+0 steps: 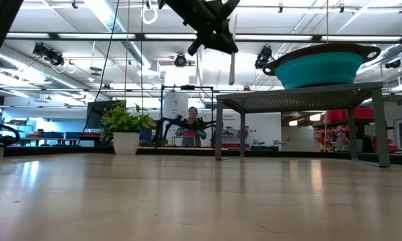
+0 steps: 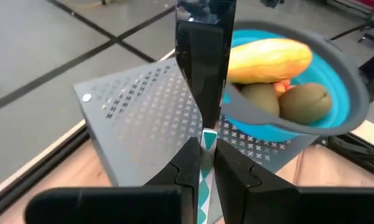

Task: Pick & Place Fruit
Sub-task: Put the green patterned knife on the shelf

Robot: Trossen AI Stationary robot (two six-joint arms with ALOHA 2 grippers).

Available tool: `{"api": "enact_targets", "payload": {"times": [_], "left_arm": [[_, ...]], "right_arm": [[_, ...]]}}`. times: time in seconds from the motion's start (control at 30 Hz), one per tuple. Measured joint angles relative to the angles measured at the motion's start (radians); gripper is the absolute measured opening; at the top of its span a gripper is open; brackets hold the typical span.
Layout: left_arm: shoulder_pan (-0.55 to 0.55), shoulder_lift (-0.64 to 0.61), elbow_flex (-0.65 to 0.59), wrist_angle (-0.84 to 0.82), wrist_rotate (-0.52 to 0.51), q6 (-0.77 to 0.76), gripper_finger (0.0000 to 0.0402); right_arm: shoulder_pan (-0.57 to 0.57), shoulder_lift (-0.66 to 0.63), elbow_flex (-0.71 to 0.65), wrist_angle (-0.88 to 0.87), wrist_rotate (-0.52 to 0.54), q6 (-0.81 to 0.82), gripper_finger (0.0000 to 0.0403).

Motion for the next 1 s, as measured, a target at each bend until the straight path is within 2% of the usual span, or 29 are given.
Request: {"api": "enact_targets", "payload": {"times": [0.17,0.23,0.7,1.0], "left_arm": [[0.001,0.045,-0.004,-0.013,0.011,-0.011,0.0035],[0.001,0.06,0.0,0.028,0.017,-0.019,0.0035],[0.023,0.082,0.0,0.059,0.031,-0.027,0.0044],[0.023,0.082,-0.001,0.066,-0.022,0.013,0.0043]], "right_arm": [[0.0,-0.006,0.0,0.0,-0.004,-0.005,0.0213],[0.0,-0.006,0.0,-0.001,-0.004,-0.005,0.0213],[0.0,-0.006,0.0,0.0,0.0,-0.008,0.0213],[0.0,-0.006,0.0,0.0,0.0,-0.008,0.0213]]}}
